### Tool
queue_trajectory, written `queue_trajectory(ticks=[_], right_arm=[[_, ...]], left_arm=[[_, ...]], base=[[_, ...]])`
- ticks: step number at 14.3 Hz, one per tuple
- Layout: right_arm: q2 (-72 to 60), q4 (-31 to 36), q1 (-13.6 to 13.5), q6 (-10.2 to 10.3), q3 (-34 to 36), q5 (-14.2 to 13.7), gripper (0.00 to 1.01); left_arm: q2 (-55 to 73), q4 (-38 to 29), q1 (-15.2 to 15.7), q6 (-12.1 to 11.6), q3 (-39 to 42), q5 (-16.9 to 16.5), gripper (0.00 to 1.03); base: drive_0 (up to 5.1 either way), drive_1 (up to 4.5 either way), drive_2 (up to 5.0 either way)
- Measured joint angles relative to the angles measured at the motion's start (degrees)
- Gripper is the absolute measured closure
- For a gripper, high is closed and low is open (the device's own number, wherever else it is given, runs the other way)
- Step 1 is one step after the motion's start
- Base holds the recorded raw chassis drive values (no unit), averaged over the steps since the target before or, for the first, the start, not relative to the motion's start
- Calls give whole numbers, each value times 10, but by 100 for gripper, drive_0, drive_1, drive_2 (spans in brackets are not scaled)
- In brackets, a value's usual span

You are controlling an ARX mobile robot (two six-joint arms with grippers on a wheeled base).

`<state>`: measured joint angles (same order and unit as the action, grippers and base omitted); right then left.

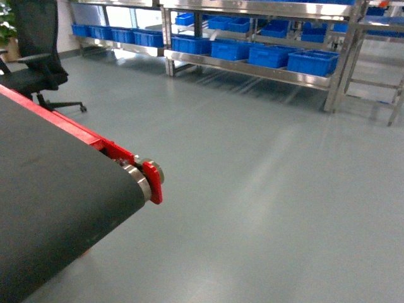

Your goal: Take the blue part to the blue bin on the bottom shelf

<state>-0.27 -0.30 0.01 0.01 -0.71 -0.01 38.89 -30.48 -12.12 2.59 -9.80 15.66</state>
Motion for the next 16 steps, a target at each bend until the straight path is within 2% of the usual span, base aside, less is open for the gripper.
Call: queue_trajectory(ticks=[16], right_arm=[[0, 0, 0, 0, 0, 0, 3]], left_arm=[[0, 0, 0, 0, 0, 0, 59]], base=[[-158, -158, -158]])
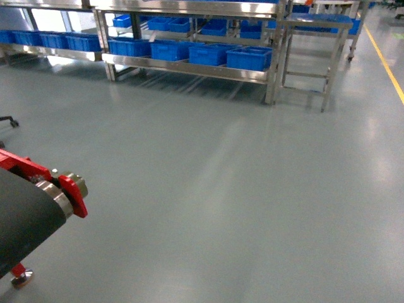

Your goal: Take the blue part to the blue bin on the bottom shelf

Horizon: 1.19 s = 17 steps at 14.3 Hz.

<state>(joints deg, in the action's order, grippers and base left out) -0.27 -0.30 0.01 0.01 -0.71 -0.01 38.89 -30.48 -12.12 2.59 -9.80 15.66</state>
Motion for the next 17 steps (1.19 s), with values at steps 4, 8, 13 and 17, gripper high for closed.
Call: queue_trajectory(ticks=[4, 8, 13, 17], right_arm=[[0, 0, 0, 0, 0, 0, 3], [0, 0, 0, 0, 0, 0, 3], [0, 0, 0, 0, 0, 0, 3], [0, 0, 0, 0, 0, 0, 3]], left_arm=[[0, 0, 0, 0, 0, 0, 59], [0, 0, 0, 0, 0, 0, 59], [0, -1, -1, 0, 0, 0, 59], [1, 1, 0, 0, 0, -1, 59]], base=[[-163, -163, -163], [-176, -176, -176], [-160, -160, -160], [-17, 91, -126]])
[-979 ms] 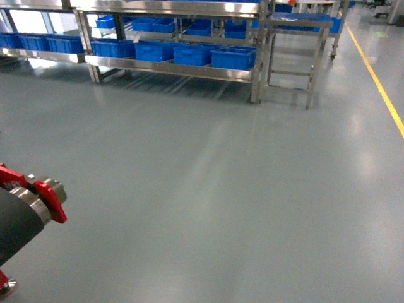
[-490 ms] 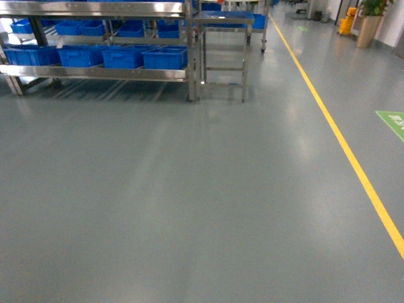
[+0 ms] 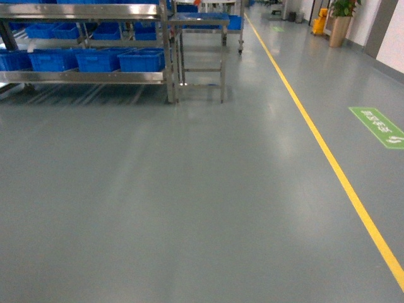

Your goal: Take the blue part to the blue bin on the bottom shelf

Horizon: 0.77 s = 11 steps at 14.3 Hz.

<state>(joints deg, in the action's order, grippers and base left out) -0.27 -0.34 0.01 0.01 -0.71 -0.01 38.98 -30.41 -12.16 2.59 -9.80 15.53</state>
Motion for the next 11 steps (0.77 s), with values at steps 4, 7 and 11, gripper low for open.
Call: queue_trajectory(ticks=[4, 7, 11], right_arm=[[0, 0, 0, 0, 0, 0, 3], [0, 0, 0, 0, 0, 0, 3], [0, 2, 0, 0, 0, 0, 3]], left_arm=[[-1, -1, 0, 0, 0, 1, 59], [-1, -2, 0, 0, 0, 1, 59], [-1, -1, 0, 0, 0, 1, 59]], base=[[0, 433, -433], [-8, 426, -441], [-7, 426, -441]])
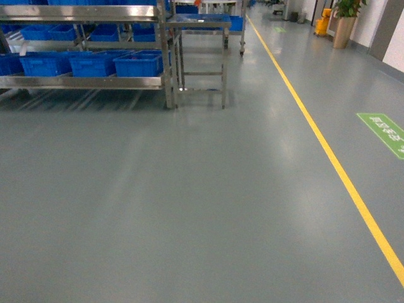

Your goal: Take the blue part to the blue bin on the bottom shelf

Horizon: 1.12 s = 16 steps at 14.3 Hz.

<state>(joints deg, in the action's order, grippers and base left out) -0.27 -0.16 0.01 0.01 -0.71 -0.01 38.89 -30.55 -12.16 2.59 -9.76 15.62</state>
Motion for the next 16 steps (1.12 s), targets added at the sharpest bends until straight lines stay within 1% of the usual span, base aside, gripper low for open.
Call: queue_trajectory(ticks=[16], right_arm=[[0, 0, 0, 0, 0, 0, 3]], left_arm=[[0, 0, 0, 0, 0, 0, 59]], base=[[-2, 431, -435]])
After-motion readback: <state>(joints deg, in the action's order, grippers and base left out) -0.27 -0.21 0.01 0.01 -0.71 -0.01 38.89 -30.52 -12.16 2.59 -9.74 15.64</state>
